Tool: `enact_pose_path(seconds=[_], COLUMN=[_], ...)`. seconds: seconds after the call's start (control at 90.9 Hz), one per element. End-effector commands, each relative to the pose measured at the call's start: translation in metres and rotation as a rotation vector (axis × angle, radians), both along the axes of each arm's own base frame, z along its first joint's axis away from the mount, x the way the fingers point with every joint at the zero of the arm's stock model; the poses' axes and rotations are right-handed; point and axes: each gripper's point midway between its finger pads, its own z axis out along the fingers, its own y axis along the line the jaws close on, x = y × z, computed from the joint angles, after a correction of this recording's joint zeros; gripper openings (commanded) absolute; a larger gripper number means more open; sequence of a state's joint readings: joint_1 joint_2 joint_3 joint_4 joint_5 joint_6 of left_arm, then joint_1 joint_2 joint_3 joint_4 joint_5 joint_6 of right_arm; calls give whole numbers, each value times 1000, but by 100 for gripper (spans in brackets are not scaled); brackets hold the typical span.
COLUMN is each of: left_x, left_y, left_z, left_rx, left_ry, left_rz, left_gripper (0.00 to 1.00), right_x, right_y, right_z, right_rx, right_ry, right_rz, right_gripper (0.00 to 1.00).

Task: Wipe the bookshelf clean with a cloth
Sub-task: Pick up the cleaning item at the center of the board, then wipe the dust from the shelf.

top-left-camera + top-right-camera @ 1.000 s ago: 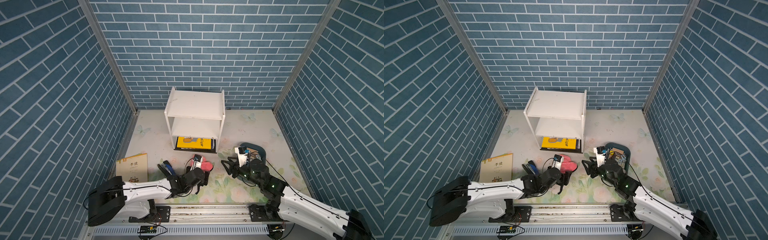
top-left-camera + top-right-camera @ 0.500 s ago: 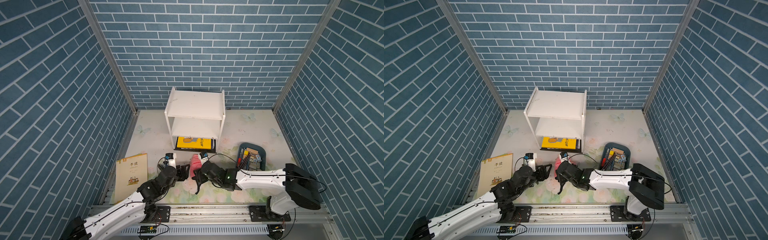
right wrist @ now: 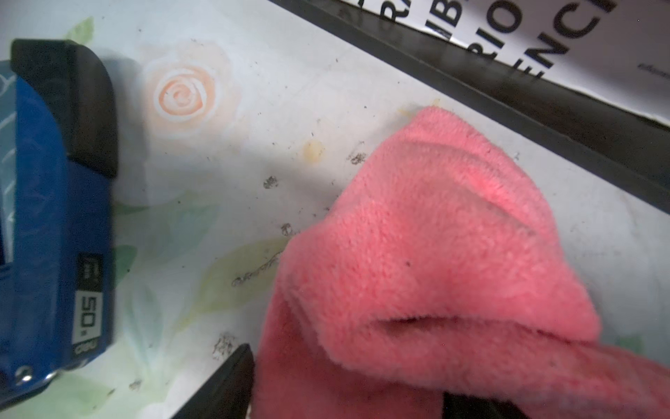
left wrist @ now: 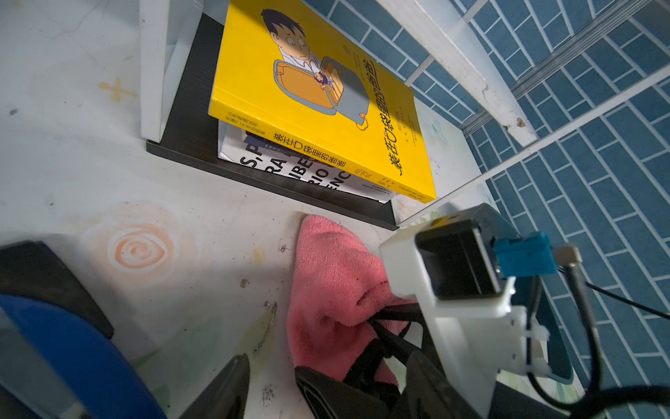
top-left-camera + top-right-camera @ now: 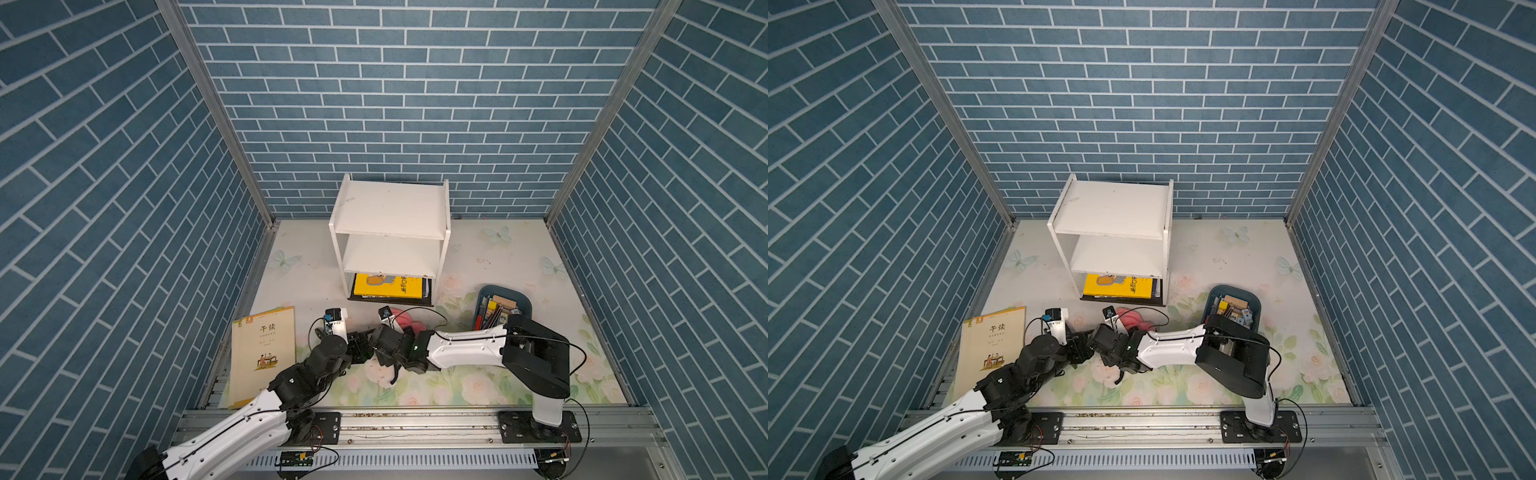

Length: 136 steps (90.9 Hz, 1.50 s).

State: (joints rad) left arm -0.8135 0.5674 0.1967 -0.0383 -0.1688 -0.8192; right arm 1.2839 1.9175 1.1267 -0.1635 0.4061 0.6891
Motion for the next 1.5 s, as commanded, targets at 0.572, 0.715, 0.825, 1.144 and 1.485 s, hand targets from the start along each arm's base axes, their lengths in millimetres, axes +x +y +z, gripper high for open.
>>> enact_pose_path(seconds=[0.572,0.715,0.825,1.144,1.485], left_x=[-1,0,4,35,86], left_y=[-1,-1,6,44,81], left_z=[-7,-5,3,68,127], left_rx=[-22,-28,-12,-55,-107], left_ry=[2,-2,-22,-154,-253], left_rz=[-6,0,39,202,217], left_gripper=[72,70,67,66,67], right_x=[-17,-19,-14,35,174], right_y=[-59,-58,-87,-214,-227], right_z=[-8,49,83,149,151], right_rx=[10,209,322,410,527], right_ry=[86,58,83,1,-57], right_rz=[45,111,93,-159,-203], right_gripper=[0,0,0,0,0])
